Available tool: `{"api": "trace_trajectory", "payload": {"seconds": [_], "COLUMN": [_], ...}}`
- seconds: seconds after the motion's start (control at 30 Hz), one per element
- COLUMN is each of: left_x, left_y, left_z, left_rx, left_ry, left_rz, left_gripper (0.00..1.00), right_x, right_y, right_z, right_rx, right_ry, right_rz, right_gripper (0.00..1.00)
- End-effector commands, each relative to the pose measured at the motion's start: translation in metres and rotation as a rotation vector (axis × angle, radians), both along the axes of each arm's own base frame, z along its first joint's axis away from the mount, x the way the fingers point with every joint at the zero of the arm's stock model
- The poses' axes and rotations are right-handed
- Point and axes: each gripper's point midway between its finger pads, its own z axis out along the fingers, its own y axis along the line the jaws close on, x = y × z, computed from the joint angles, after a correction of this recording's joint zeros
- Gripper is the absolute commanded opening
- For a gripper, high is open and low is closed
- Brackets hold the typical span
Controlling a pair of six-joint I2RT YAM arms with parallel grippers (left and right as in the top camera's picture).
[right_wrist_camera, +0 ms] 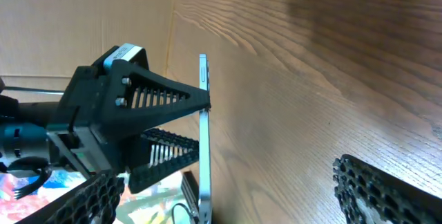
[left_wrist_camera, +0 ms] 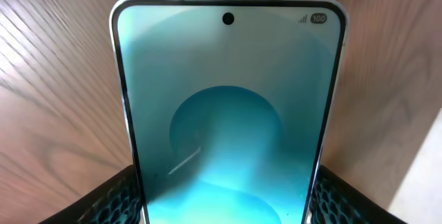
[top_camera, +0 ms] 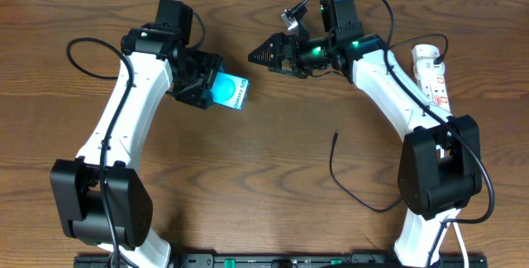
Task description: Plug charger to phone and switch on socket
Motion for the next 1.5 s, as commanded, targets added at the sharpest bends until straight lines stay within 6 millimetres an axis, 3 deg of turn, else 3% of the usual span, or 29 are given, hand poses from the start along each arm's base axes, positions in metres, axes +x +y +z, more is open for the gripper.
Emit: {"api": "trace_trajectory", "payload": {"seconds": [0.0,0.5,0.97,1.47], "left_x": [-0.001,0.011,0.008,-0.001], "left_y": [-0.013,-0.014,-0.015,-0.038], "left_z": [0.013,0.017,0.016,0.016], "left_rx": [-0.091,-0.119,-0.149,-0.173], "left_ry": [-0.011,-0.025,0.039,0.095], "left_rz": [0.004,0.094,0.207,0.245], "left_gripper": [0.07,0.07,0.07,0.07], "right_x": [-0.003,-0.015,-0.015,-0.021], "right_y": [0.007,0.028,0.030,0.040], "right_z": [0.001,-0.004,-0.005,-0.009], "right_rx": [-0.001,-0.035,-0.046,-0.070], "right_ry": [-0.022,-0.036,-0.040,-0.052], "right_rz": [0.025,0.048,0.045,0.052], "right_gripper": [0.96,0.91,0.76,0.69]}}
